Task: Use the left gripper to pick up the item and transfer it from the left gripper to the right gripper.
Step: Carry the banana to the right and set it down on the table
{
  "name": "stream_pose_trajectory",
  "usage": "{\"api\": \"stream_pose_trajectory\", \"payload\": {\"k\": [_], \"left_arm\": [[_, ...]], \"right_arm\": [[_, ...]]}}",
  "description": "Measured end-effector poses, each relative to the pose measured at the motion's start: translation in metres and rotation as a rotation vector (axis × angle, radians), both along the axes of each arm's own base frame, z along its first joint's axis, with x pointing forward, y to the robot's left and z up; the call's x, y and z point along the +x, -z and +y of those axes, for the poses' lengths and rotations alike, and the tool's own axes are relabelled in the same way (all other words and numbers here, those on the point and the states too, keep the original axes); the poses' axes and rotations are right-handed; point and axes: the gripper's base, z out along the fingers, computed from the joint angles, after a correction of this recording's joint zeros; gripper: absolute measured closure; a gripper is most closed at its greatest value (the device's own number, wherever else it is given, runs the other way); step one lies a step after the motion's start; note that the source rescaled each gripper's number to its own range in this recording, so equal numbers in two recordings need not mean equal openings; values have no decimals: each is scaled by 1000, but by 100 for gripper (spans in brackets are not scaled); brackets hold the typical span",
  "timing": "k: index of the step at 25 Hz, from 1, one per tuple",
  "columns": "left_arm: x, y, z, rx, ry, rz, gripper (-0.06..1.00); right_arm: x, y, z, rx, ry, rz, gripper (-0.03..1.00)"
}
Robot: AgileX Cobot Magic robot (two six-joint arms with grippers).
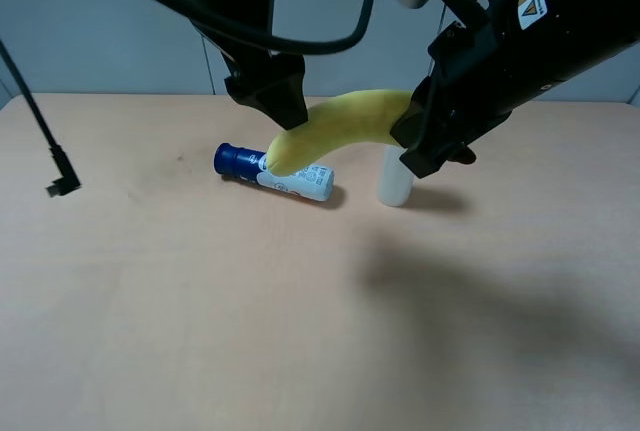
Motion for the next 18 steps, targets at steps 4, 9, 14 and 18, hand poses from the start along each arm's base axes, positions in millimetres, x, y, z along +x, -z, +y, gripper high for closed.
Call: {"api": "stream_pose_trajectory", "payload": {"k": [4,9,14,18], "left_arm": [[-13,-24,12,-27,-5,-47,-5],[-29,-49,28,-50,-43,-99,-5],[-50,-78,53,-70,-133,-153,-5],[-79,-100,76,-112,-210,-140,-5]], "right_arm": [[0,0,0,1,2,1,94],[0,0,0,3,2,3,94],[0,0,0,4,3,3,94],[0,0,0,6,3,6,94]]}}
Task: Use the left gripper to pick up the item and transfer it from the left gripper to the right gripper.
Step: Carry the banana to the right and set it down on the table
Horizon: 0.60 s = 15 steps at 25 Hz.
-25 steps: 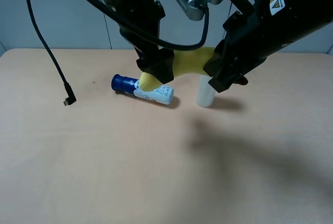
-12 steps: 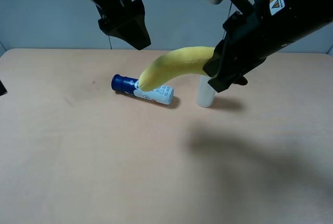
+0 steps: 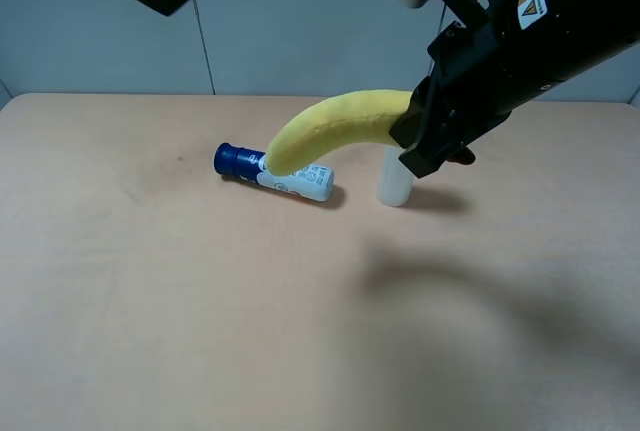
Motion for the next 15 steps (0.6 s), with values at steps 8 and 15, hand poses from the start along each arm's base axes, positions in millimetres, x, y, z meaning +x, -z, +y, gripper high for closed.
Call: {"api": "stream_pose_trajectory", "payload": {"k": [8,15], "left_arm": [[-60,-30,49,-178,-118,-66,-5],[-123,-5,100,-308,-233,-51,-5]], "right_arm": [[-1,0,1,13,4,12,94],[-1,0,1,16,5,14,94]]}}
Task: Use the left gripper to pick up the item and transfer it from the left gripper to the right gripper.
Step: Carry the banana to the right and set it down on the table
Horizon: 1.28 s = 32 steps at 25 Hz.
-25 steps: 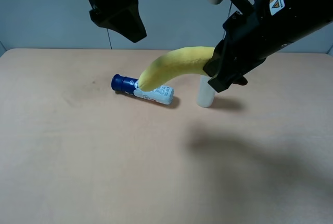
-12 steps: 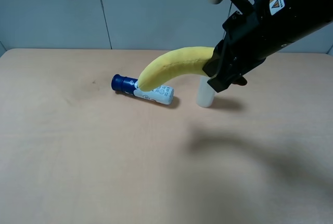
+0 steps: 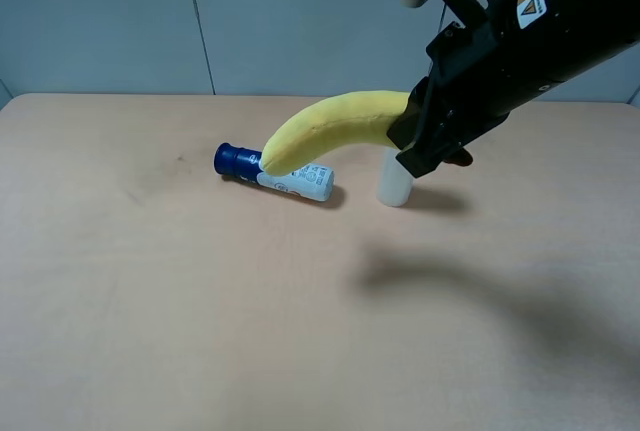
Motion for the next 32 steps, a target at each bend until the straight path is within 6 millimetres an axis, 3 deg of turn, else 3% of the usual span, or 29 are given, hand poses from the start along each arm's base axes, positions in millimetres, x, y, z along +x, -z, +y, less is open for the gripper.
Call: {"api": "stream_pose_trajectory", "payload": {"k": [7,14,22,28,32], "left_arm": [[-52,50,41,-142,-107,33,-5],[-81,105,65,-218,-150,36,-5],[-86,153,69,-183,-97,-17,-5],[-78,175,62,-169,-90,-12,-5],[-77,177,62,-166,-88,-6,-5]], "right_arm": [[0,0,0,0,0,0,94],[0,0,0,0,0,1,94],[0,0,0,16,25,20,94],[-1,0,0,30,41,36,94],[-1,0,1,34,42,40,94]]}}
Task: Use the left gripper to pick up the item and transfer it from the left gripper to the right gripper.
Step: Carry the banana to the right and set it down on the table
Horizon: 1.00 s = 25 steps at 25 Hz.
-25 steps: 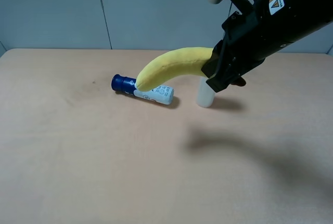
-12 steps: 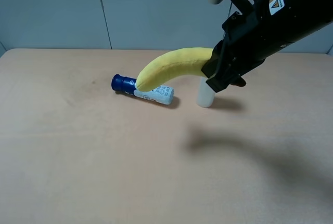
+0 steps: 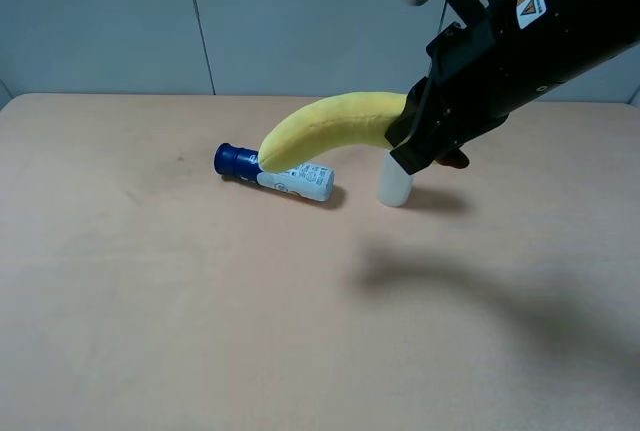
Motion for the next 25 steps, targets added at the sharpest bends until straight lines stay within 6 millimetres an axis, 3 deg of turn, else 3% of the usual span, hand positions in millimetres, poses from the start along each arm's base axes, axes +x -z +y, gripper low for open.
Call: {"api": "stream_pose_trajectory", "payload": {"k": [10,25], "left_arm": [[0,0,0,0,-30,-2,-5],[-3,-1,-8,1,-703,-9,-5]], "right_arm": [[0,0,0,0,0,3,94],[-1,1,-1,17,44,41,94]]}}
